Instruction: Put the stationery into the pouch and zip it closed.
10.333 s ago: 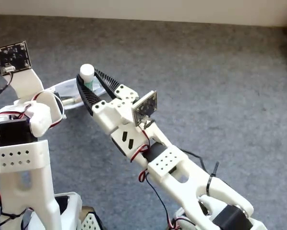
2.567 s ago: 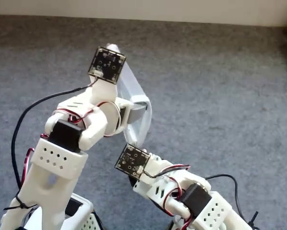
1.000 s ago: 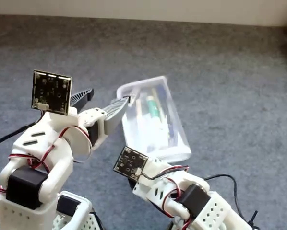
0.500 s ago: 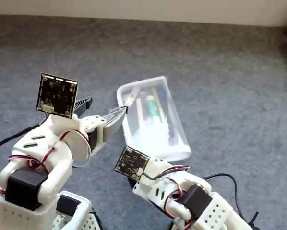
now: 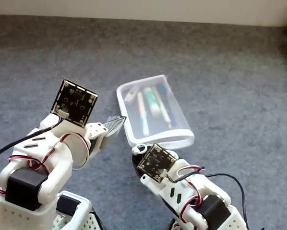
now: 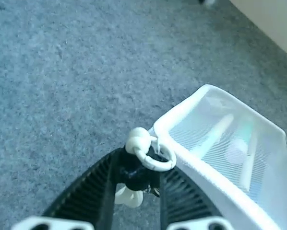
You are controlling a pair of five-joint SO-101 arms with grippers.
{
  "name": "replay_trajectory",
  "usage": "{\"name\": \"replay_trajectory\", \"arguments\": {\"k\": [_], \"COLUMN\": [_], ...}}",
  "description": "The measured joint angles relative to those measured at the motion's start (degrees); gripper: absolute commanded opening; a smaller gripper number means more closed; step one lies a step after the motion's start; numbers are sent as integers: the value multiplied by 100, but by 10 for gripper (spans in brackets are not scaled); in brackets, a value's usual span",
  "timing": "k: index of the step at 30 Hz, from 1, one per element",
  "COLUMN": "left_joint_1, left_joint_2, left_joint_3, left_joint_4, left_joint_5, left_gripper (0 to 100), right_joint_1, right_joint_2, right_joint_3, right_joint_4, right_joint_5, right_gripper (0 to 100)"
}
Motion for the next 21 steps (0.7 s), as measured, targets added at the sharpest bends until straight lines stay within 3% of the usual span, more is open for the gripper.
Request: {"name": "replay_trajectory", "arguments": {"k": [10, 21], "left_joint_1": [44, 914], "left_joint_2": [0, -44], "left_joint_3": [0, 334], "left_joint_4": [0, 193], "left_joint_5": [-501, -1187], "left_gripper": [284, 284], "right_joint_1": [360, 1020], "right_joint_2": [-501, -510], "right_joint_3": [-642, -1143], "right_joint_4": [18, 18], "right_joint_5": [-334, -809], "right_gripper": [5, 5]}}
